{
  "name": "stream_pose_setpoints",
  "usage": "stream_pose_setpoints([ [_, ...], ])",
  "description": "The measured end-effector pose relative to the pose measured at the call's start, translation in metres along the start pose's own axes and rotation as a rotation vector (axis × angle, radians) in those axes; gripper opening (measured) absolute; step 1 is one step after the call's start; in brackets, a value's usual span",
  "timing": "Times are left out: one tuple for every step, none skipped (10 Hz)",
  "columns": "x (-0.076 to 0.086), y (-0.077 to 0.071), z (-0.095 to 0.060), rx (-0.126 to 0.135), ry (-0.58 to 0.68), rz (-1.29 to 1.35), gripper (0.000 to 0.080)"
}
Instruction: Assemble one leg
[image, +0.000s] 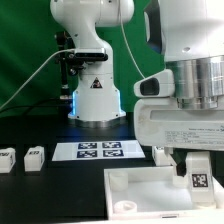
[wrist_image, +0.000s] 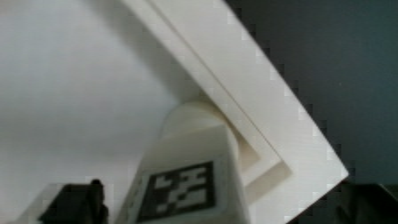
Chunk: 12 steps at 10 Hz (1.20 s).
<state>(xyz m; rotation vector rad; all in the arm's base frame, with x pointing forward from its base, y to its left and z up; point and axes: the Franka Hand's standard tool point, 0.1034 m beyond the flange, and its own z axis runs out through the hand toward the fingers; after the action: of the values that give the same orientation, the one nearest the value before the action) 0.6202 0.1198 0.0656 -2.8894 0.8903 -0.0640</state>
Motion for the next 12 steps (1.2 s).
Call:
stream_pose_setpoints([
  [0.0,0.0,0.0001,0.0,0.0,-0.025,0.0649],
  [-0.0003,-0.0002,0.0003,0.001,-0.001,0.003,0.0649],
  [-0.0004,-0.0001,0.0006,0.0,-0.001,0.035,0.0513],
  [-0.0009,-0.0005,0.0009,0.003,-0.003,0.095,0.0513],
  [-0.0018,-0.001,0.0014,0.003,-0.005,0.222,0.0374],
  [-0.0015,0.0003,0.0021,0.001,-0.005,0.307,0.0274],
  [-0.0021,-0.0002,0.0023,0.002,-0.006,0.369,0.0274],
  [-0.0024,-0.0005,0.0025,0.003,-0.008,0.472,0.0274],
  [-0.0026,-0.0005,0.0027,0.003,-0.008,0.522,0.0274],
  [-0.003,-0.0008,0.003,0.003,-0.01,0.637,0.0274],
  [-0.005,-0.0026,0.0044,0.001,-0.011,0.773,0.0274],
  [-0.0072,-0.0071,0.0057,0.003,-0.009,0.896,0.0274],
])
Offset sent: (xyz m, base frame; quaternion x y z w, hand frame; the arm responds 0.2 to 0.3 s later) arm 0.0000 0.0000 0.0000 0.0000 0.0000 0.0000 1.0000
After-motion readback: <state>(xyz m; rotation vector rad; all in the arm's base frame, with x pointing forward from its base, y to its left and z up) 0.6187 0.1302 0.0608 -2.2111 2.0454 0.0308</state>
